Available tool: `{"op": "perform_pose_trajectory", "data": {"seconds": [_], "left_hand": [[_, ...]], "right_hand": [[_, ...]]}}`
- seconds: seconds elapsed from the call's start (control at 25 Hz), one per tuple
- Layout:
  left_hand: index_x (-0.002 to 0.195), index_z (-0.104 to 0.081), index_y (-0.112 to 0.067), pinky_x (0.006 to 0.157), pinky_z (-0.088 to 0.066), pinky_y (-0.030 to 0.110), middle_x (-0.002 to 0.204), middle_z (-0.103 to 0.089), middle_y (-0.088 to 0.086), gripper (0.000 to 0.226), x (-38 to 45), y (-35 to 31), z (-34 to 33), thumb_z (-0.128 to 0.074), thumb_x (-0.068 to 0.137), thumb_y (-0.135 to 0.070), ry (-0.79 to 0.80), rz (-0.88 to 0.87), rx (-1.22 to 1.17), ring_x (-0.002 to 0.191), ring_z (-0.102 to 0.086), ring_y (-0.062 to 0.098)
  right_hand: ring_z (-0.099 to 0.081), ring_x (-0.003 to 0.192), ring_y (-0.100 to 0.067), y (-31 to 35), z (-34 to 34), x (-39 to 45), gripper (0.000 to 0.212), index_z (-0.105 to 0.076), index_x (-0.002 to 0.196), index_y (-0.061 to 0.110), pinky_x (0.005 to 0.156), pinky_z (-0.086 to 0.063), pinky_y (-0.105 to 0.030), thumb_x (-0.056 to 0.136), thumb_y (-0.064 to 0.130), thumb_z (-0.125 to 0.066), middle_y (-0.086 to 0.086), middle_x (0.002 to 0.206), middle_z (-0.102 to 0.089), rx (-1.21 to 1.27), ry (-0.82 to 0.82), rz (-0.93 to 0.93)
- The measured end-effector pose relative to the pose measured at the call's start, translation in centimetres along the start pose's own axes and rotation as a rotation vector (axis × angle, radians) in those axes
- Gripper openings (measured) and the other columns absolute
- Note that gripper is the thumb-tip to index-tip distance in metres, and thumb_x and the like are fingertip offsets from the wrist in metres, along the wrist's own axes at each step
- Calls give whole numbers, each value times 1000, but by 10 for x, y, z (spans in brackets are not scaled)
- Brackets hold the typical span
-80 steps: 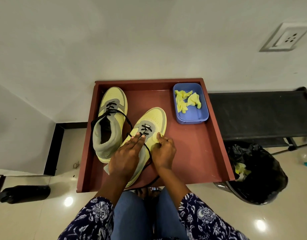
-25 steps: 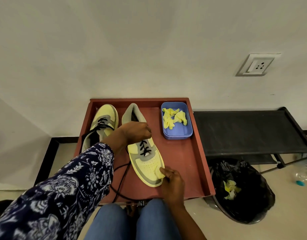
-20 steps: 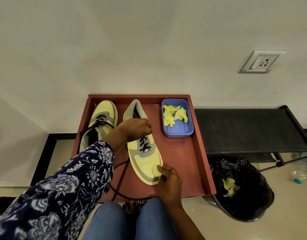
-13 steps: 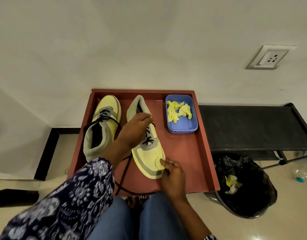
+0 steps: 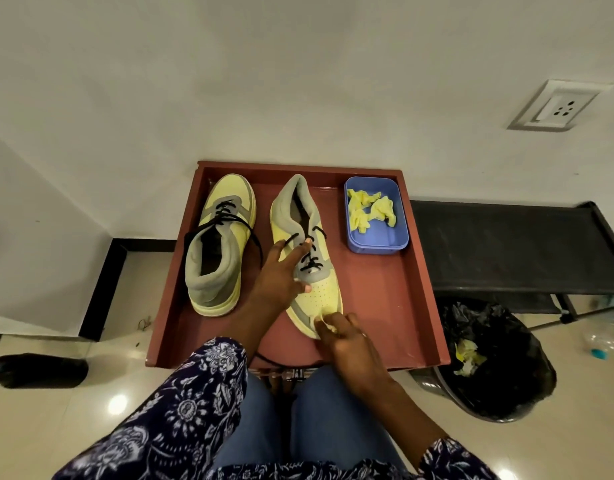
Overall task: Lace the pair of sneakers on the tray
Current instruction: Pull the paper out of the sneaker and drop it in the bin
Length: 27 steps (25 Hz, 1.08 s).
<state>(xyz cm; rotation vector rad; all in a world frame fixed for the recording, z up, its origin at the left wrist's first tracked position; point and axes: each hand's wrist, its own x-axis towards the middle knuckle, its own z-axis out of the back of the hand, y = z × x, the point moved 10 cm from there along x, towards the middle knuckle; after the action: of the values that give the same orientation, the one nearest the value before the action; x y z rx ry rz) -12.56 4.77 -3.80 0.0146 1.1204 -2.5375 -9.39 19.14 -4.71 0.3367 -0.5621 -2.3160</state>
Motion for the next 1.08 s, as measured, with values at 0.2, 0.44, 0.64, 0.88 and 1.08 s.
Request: {"op": "perform_pose_trajectory", "data": {"seconds": [0.2,0.44,0.64,0.88,1.08], "left_hand": [[141,-32,-31,99,-35,26,152,-12,10,81,4,0,-1,-74,74,-12,52,19,38,137,-28,23],[140,-31,-36,100,-37,33,154,-11,7,80,9,4,-1,-72,76,-11,95,36,89,138,-26,27],[141,-28,-36,100,-37,34,154,-10,6,80,10,7,-4,-71,77,-12,100,27,122,138,-26,28],[142,-26,-36,101,-36,36,155,-11,7,81,12,10,-7,-71,78,-14,104,16,120,140,-23,27],[142,-25,-36,104,-34,37,156,-13,7,81,16,17,-11,-70,79,-16,113,7,123,143,-16,24]], "right_hand": [[-41,94,-18,29,-2,14,23,-66,99,9,65,-53,-26,81,12,-52,-4,104,-60,-173,2,202],[-38,80,-15,54,-8,19,21,-68,83,6,53,-47,-17,64,14,-63,2,90,-52,-123,-37,286],[-52,91,-17,18,-3,4,30,-63,106,14,75,-51,-29,93,23,-38,0,99,-58,-144,-108,331],[-57,85,7,-32,24,4,23,-71,97,0,77,-37,5,78,-10,-64,-3,93,-63,436,-348,-188],[-60,82,-10,-69,21,24,22,-72,92,8,81,-49,-17,80,-6,-60,-1,92,-70,607,-387,-559]]}}
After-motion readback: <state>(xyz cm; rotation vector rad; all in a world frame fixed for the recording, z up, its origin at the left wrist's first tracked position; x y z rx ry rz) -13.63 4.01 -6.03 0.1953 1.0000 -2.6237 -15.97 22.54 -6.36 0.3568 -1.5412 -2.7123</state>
